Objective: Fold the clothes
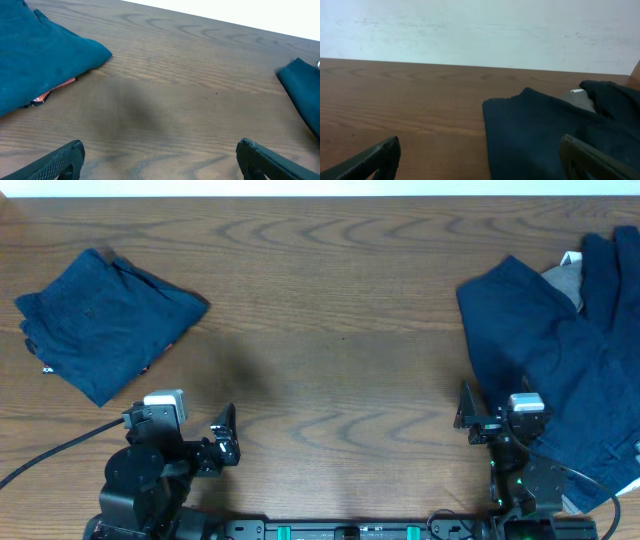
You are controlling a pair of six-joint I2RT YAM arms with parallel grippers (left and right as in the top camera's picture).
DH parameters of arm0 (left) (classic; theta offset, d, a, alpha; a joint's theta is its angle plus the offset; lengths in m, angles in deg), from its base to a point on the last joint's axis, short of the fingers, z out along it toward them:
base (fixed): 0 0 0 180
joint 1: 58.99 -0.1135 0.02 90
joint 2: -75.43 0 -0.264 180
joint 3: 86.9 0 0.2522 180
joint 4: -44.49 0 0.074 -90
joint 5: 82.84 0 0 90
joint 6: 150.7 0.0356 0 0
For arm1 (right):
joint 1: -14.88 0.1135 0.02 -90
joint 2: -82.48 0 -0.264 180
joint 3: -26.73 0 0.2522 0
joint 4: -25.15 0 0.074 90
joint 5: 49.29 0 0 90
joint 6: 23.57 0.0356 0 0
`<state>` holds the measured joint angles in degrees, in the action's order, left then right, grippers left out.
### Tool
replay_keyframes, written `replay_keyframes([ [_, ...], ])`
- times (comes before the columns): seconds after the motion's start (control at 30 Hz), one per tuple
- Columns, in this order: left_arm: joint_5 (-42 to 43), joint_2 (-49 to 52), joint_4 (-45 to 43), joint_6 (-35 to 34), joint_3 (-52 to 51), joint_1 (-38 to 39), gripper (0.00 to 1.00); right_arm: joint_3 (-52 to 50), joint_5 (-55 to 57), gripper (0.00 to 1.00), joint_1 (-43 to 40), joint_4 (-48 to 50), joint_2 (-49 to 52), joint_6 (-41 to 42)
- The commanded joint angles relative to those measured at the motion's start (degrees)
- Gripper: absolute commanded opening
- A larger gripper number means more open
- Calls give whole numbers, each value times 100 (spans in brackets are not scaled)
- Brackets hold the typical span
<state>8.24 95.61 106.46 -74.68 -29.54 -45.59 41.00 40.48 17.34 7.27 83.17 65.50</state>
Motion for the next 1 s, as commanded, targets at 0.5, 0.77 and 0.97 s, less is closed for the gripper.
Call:
replay_keyframes([
  [0.5,-245,-37,343,42,-151,-275,98,-20,-42,99,61,-15,-37,-107],
  [0.77,-170,-1069,-1032,85,-1891,-1067,98,-20,-42,99,61,-15,-37,-107],
  [0.97,-155,-1770,-2894,282,-3246,-1067,98,-20,-42,99,61,-15,-37,-107],
])
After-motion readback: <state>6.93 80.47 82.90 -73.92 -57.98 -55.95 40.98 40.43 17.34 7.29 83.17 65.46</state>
